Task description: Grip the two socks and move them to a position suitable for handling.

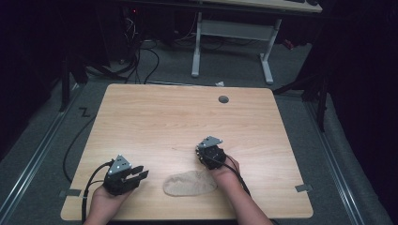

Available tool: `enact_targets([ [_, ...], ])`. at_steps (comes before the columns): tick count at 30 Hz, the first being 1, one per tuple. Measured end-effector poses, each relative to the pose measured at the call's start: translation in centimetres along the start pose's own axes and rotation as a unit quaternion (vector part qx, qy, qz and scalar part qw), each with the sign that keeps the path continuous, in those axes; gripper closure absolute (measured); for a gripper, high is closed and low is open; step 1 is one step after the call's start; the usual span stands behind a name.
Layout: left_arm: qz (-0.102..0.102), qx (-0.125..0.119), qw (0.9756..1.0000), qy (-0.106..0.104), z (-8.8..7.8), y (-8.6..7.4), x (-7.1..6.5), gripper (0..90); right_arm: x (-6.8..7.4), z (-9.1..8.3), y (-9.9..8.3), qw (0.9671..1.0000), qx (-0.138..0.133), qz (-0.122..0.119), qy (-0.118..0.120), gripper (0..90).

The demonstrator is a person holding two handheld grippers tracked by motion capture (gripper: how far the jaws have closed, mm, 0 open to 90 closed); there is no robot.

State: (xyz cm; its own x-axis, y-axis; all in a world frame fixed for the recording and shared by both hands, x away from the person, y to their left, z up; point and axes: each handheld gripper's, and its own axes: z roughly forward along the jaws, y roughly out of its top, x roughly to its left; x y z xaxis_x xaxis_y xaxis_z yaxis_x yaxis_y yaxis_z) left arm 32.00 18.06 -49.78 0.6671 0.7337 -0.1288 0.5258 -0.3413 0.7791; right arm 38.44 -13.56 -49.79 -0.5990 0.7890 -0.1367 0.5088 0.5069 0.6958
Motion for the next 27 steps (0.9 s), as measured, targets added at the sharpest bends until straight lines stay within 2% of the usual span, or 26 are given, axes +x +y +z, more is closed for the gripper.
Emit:
enact_targets([
  [3,0.007,0.004,1.0000,-0.002,0.1,0.0,-0.2,67.7,-0.2,-0.8,0.3,0.9999,-0.010,0.001,-0.004,83.6],
  [7,0.009,0.004,1.0000,-0.001,0.2,0.0,-0.3,67.7,-1.3,-2.1,0.8,0.9992,-0.035,0.019,-0.009,83.4],
  [10,0.008,0.004,1.0000,0.000,0.2,0.0,-0.3,67.7,-3.1,-3.0,0.7,0.9969,-0.052,0.058,-0.005,83.2],
  [13,0.005,0.001,1.0000,0.001,0.0,0.0,-0.1,67.6,-4.8,-3.5,0.2,0.9941,-0.058,0.091,-0.013,83.2],
  [17,0.003,0.001,1.0000,0.002,0.0,0.1,-0.1,67.6,-7.2,-3.5,-1.0,0.9907,-0.050,0.122,-0.036,82.6],
  [20,0.005,0.001,1.0000,0.002,0.1,0.1,-0.1,67.5,-8.8,-3.3,-2.4,0.9886,-0.032,0.138,-0.050,82.0],
  [24,0.007,0.004,1.0000,0.003,0.2,0.1,-0.1,67.4,-10.0,-3.0,-4.3,0.9854,-0.015,0.160,-0.058,81.6],
  [27,0.008,0.005,1.0000,0.003,0.4,0.1,-0.2,67.1,-10.3,-2.8,-5.7,0.9840,-0.002,0.167,-0.060,81.2],
])
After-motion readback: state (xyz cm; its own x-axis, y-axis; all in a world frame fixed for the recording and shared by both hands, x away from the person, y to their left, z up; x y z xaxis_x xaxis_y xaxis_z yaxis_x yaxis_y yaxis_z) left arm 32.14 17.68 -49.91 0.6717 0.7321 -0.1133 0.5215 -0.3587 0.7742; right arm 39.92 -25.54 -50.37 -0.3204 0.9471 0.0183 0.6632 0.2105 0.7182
